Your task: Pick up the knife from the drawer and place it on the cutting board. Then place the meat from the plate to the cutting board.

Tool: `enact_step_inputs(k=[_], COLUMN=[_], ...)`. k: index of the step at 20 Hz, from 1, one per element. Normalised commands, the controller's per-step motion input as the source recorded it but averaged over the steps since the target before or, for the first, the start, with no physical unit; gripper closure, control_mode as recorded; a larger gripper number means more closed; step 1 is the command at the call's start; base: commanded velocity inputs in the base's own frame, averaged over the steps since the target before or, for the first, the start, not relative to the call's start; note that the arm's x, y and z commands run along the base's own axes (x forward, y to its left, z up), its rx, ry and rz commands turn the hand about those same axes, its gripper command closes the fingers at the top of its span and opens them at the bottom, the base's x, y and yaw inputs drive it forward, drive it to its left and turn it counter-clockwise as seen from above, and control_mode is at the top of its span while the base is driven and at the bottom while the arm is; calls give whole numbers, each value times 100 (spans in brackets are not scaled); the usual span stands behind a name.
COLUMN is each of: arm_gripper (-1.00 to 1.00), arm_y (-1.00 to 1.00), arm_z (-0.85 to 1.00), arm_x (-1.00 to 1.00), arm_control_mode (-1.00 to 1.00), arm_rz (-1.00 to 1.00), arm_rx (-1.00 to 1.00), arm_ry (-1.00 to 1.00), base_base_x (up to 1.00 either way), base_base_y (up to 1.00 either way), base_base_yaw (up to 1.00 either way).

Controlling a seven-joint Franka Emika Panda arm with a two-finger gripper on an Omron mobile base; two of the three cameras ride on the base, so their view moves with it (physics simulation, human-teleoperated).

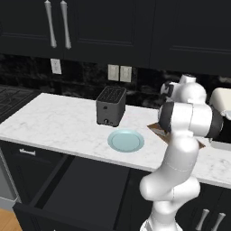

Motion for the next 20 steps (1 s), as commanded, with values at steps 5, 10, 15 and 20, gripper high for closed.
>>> enact_step_inputs(k=[5,10,15,20], arm_gripper=[-100,-100,-100,-100], arm_y=[57,97,95,81], arm_z=[-8,-20,-6,23], arm_x=[-100,-100,-100,-100], arm_control_mode=[-100,-100,-100,-100], arm_rz=[22,7,0,0], arm_rx=[3,5,2,0], arm_ry=[-15,-18,-28,-31], base_base_x=[0,0,0,0], base_base_y=[0,0,0,0], base_base_yaw=[0,0,0,0])
